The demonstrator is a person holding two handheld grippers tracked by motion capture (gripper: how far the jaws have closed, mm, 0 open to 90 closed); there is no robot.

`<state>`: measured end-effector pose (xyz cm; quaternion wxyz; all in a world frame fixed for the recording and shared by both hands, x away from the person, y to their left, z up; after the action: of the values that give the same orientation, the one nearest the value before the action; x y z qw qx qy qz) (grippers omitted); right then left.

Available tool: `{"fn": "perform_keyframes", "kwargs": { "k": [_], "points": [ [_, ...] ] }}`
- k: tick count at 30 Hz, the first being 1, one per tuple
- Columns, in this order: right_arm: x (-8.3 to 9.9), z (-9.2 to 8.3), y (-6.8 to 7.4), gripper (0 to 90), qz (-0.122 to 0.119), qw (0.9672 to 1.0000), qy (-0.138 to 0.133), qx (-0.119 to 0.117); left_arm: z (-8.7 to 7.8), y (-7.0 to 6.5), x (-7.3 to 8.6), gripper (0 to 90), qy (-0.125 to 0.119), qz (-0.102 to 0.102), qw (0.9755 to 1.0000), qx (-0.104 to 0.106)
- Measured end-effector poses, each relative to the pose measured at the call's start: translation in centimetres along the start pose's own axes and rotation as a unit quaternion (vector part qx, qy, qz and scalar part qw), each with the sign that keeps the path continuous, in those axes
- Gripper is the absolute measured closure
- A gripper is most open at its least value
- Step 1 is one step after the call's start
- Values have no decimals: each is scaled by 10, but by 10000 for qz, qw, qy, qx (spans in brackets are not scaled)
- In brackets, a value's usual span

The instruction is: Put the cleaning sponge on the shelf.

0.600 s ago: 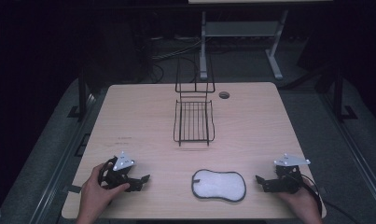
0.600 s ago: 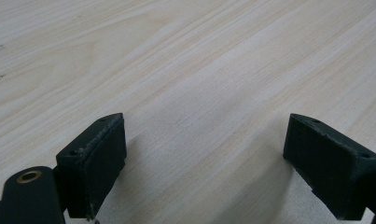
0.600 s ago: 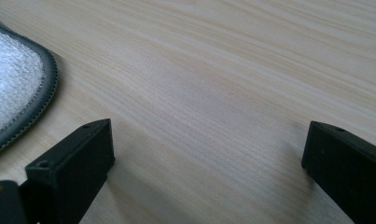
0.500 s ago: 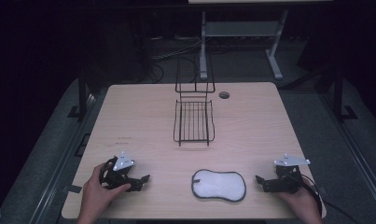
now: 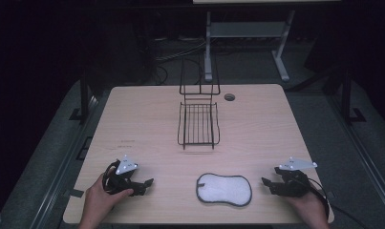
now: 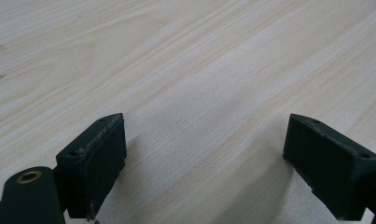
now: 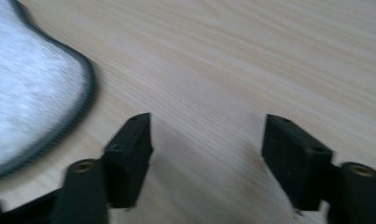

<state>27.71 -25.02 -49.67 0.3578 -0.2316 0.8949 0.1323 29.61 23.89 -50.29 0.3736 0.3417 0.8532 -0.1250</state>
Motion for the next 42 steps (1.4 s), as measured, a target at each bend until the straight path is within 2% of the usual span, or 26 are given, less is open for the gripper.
{"fn": "perform_keyframes", "kwargs": {
  "k": [1,2,3,4,5,6,7,8,9,10,11,12,14,15,20,21,26,29,35,37,40,42],
  "points": [
    [0,0,0,390,0,10000,0,0,0,0,0,123,0,0,10000,0],
    [-3,-3,4,504,-53,9999,-87,-133,0,0,0,123,0,0,10000,0],
    [-3,-3,4,504,-53,9999,-87,-133,0,0,0,123,0,0,10000,0],
    [-7,-5,9,608,-102,9994,-151,-278,0,0,0,123,0,1,10000,0],
    [-7,-5,9,608,-102,9994,-151,-278,0,0,0,123,0,1,10000,0],
    [-9,-6,15,702,-90,9987,-169,-476,0,0,0,123,1,1,10000,0],
    [-9,-6,15,702,-90,9987,-169,-476,0,0,0,123,1,1,10000,0],
    [-11,-7,20,802,-152,9974,-188,-678,0,0,0,123,0,0,10000,0],
    [-11,-7,20,802,-152,9974,-188,-678,0,0,0,123,0,0,10000,0],
    [-14,-8,26,881,-214,9959,-206,-850,0,0,0,123,0,0,10000,0],
    [-15,-8,29,897,-220,9949,-224,-955,0,0,0,123,0,0,10000,0],
    [-15,-8,29,897,-220,9949,-224,-955,0,0,0,123,0,1,10000,0],
    [-19,-9,40,898,-295,9922,-244,-1188,0,0,0,123,0,0,10000,0],
    [-19,-9,40,898,-295,9922,-244,-1188,0,0,0,123,0,0,10000,0],
    [-20,-5,60,898,-517,9883,-139,-1431,0,0,0,123,0,1,10000,0],
    [-20,-5,60,898,-517,9883,-139,-1431,0,0,0,123,0,1,10000,0],
    [-19,-2,75,897,-694,9838,-37,-1653,0,0,0,123,0,1,10000,-1],
    [-19,0,81,897,-769,9822,-13,-1711,0,0,0,123,-1,0,10000,0],
    [-19,4,86,897,-813,9813,58,-1746,0,0,0,123,0,1,10000,-1],
    [-17,7,86,898,-868,9823,167,-1653,0,0,0,123,0,1,10000,-1],
    [-17,8,84,898,-847,9823,151,-1666,0,0,0,123,0,1,10000,-1],
    [-18,8,80,897,-809,9843,151,-1560,0,0,0,123,-1,0,10000,0]
  ]
}}
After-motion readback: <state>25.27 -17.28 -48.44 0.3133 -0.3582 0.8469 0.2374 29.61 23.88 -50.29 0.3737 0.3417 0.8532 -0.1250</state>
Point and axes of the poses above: each handheld gripper's, and its own axes: z roughly forward along the jaws, x roughly out of its underside, y roughly to its left, the point moved 4 cm from there along z, roughly forward along the jaws, and after that the axes turned 3 degrees about z, right-handed, at the moved point
